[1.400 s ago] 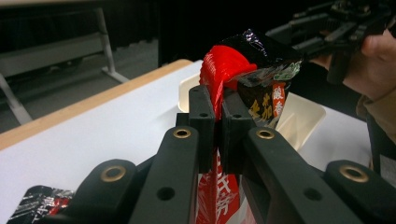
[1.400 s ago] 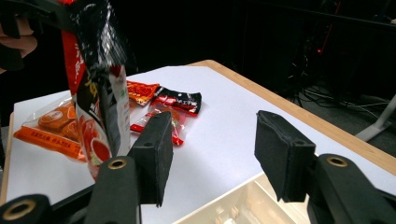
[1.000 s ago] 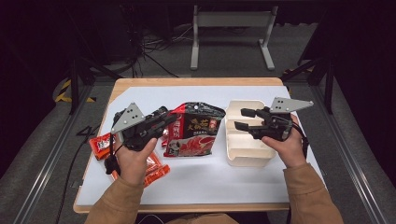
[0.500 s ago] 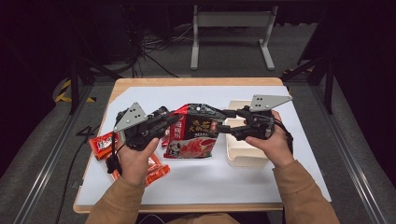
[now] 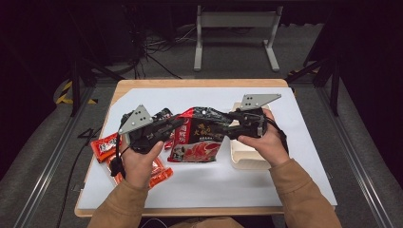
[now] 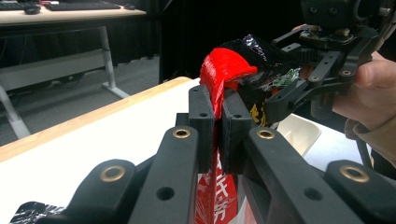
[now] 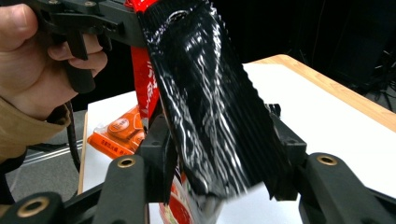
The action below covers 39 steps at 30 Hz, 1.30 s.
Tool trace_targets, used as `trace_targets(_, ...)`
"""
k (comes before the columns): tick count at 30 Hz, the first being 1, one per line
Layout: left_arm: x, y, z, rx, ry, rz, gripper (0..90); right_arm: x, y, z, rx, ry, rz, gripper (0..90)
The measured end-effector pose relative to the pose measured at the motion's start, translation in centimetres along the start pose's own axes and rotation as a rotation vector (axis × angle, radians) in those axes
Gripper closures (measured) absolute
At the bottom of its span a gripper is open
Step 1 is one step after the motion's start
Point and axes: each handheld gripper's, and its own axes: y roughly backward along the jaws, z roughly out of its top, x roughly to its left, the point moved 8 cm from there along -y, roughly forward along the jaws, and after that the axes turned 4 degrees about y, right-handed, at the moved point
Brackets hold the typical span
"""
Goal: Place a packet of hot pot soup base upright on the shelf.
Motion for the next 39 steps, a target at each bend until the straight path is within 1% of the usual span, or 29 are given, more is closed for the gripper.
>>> trace_targets(3,0.0,-0.1,0.0,0.000,0.000,-0.001,85.7,0.1,-0.5,0.1,-0.011,-0.007,0.019,54.4)
trace_targets(6,0.0,-0.1,-0.1,0.003,-0.002,-0.001,85.7,0.3,-1.0,0.1,-0.019,-0.009,0.048,55.3)
trace_targets(10,0.0,-0.1,-0.1,0.003,-0.004,-0.002,85.7,0.3,-1.5,0.1,-0.021,-0.009,0.065,56.0)
trace_targets(12,-0.1,-0.2,-0.1,0.004,-0.001,-0.003,85.6,0.4,-1.7,0.1,-0.017,0.002,0.074,58.9)
trace_targets(13,-0.1,-0.2,-0.1,0.004,-0.001,-0.003,85.6,0.5,-1.8,0.1,-0.012,0.013,0.077,62.0)
trace_targets(15,-0.1,-0.2,-0.1,0.004,-0.001,-0.003,85.5,0.5,-1.9,0.0,-0.008,0.017,0.078,65.9)
trace_targets(16,-0.1,-0.2,-0.1,0.004,-0.001,-0.004,85.5,0.5,-1.9,0.0,-0.007,0.017,0.076,67.7)
trace_targets(17,-0.1,-0.2,-0.1,0.004,-0.001,-0.004,85.4,0.5,-1.9,0.0,-0.007,0.017,0.076,67.7)
trace_targets(18,-0.1,-0.2,-0.1,0.006,0.000,-0.005,85.3,0.4,-1.8,0.0,-0.009,0.011,0.077,71.2)
trace_targets(19,-0.1,-0.1,-0.1,0.006,0.002,-0.005,85.3,0.4,-1.8,0.0,-0.009,0.011,0.077,71.2)
trace_targets(20,-0.1,-0.1,-0.1,0.003,0.005,-0.005,85.2,0.4,-1.8,0.1,-0.012,0.013,0.082,72.4)
trace_targets(22,-0.1,0.0,0.0,0.004,0.005,-0.005,85.0,0.3,-1.8,0.1,-0.029,0.002,0.104,74.1)
trace_targets(23,-0.1,0.0,0.0,0.004,0.005,-0.005,84.9,0.2,-1.8,0.2,-0.031,0.008,0.110,74.9)
trace_targets(29,0.0,-0.1,0.0,-0.001,0.018,-0.007,83.5,0.2,-1.7,0.4,-0.027,0.027,0.095,77.1)
trace_targets(35,0.1,-0.1,0.0,-0.008,0.019,-0.016,78.9,0.0,-1.1,0.9,-0.025,0.046,0.075,79.6)
trace_targets(37,0.0,-0.1,0.0,-0.011,0.023,-0.020,76.3,0.0,-0.9,1.1,-0.025,0.049,0.073,80.1)
trace_targets(38,0.0,-0.1,0.1,-0.017,0.025,-0.023,73.7,-0.1,-0.8,1.2,-0.025,0.052,0.072,80.2)
trace_targets(39,0.1,-0.1,0.1,-0.014,0.024,-0.019,69.0,-0.1,-0.7,1.3,-0.023,0.058,0.068,80.3)
